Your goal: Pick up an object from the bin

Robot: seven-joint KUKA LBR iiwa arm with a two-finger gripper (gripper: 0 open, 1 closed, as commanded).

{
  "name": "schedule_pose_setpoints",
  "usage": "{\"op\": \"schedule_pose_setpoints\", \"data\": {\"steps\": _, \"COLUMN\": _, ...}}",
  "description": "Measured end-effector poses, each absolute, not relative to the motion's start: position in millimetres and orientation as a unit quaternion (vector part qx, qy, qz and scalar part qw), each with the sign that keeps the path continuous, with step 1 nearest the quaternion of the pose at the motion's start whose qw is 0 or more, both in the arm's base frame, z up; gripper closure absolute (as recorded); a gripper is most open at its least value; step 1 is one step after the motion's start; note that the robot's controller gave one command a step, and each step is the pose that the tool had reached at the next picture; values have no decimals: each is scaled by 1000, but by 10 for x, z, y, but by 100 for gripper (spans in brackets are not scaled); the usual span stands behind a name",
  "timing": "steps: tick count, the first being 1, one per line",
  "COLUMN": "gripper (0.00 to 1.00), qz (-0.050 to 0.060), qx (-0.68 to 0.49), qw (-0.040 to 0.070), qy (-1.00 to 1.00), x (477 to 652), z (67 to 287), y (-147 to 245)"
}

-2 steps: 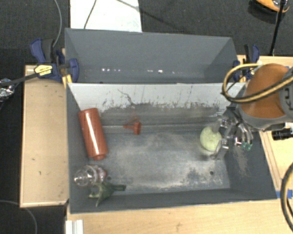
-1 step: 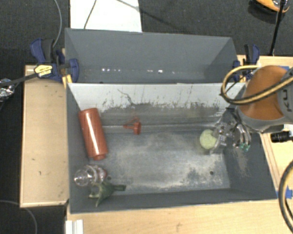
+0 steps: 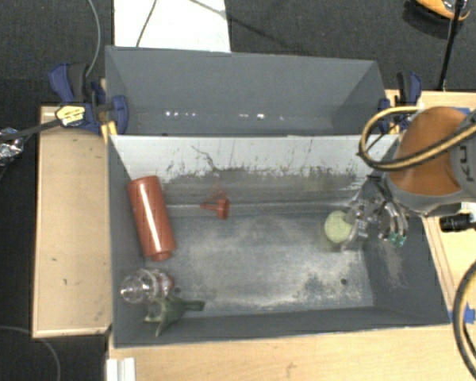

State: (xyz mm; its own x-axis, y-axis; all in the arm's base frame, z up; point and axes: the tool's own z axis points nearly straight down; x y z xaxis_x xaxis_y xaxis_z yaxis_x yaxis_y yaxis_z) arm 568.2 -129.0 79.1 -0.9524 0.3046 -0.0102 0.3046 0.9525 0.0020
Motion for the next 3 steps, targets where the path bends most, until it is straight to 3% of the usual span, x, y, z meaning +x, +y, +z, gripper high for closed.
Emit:
{"op": "schedule_pose_setpoints", "data": {"steps": 1, "gripper": 100, "qz": 0, "qx": 154, "qw": 9, "qy": 988, "x": 5538, "z": 2474, "y": -1171}}
{"op": "schedule_pose_setpoints", "data": {"steps": 3, "gripper": 100, "qz": 0, "qx": 155, "qw": 7, "qy": 988, "x": 5527, "z": 2444, "y": -1171}}
